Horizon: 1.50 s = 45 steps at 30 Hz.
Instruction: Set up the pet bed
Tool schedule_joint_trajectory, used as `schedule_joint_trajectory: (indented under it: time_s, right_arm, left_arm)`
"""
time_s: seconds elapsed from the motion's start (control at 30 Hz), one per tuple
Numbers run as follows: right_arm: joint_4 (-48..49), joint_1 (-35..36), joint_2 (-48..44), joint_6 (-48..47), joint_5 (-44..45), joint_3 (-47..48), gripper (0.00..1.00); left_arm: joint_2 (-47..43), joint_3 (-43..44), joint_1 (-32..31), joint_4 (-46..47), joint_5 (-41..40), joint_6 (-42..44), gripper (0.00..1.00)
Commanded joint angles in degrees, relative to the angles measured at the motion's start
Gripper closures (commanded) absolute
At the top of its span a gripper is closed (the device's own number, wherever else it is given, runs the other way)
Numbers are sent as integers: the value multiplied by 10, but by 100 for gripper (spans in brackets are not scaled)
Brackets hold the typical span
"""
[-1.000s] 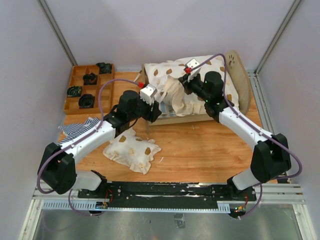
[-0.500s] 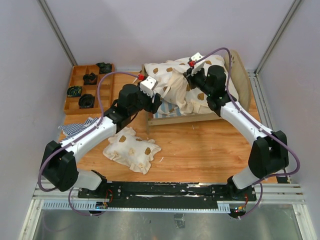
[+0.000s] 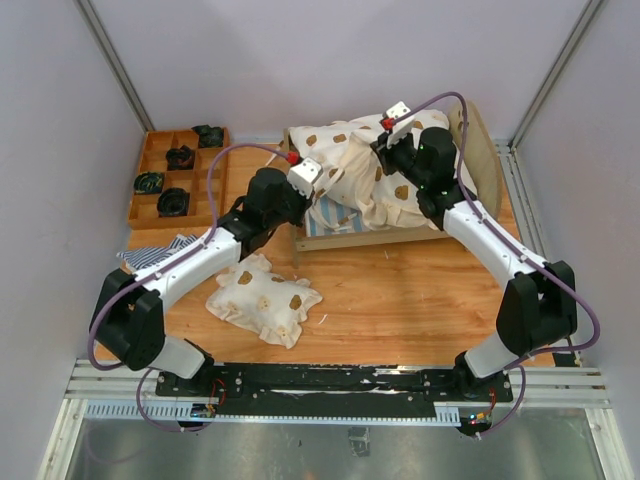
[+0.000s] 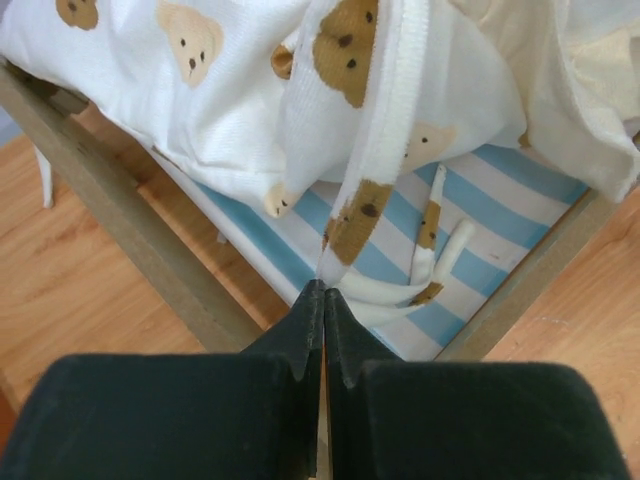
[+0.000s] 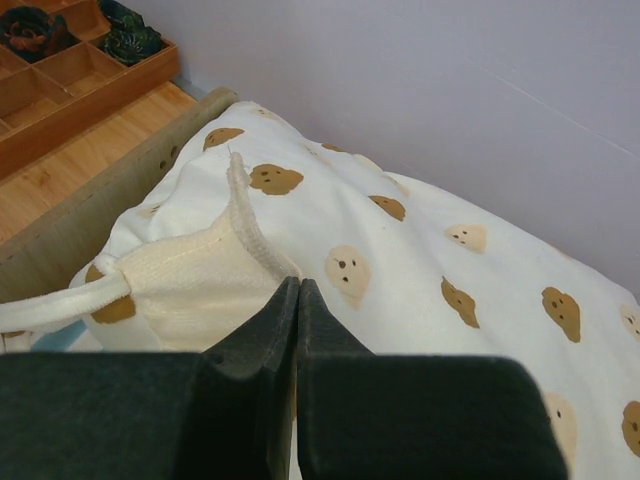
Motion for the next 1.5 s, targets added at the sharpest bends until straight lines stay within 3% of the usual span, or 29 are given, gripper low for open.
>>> schedule_joint_trajectory:
  time_s: [0.0, 0.2, 0.6, 0.73, 0.9, 1.17, 1.37, 1.47]
  right_arm:
    - [23, -14, -7, 6, 0, 3, 100]
    - [28, -15, -7, 7, -4, -7, 100]
    - [38, -16, -11, 8, -16, -16, 100]
    - [38, -16, -15, 5, -13, -16, 100]
    - [37, -16, -17, 1, -4, -17, 100]
    - [42, -16, -22, 2, -6, -29, 100]
    - [42, -15, -23, -1, -8, -30, 100]
    - [42, -16, -24, -1, -12, -28, 100]
  left_arm:
    - [-32, 50, -1, -30, 12, 16, 100]
    - [-56, 108, -1, -87, -11, 48, 100]
    - [-92, 110, -1, -188, -10, 46, 100]
    - [-128, 115, -1, -187, 3, 43, 100]
    - [-158, 116, -1, -193, 90, 21, 100]
    - [-147, 79, -1, -172, 51, 27, 100]
    - [-133, 52, -1, -104, 95, 7, 83]
    - [-130, 26, -1, -66, 156, 20, 66]
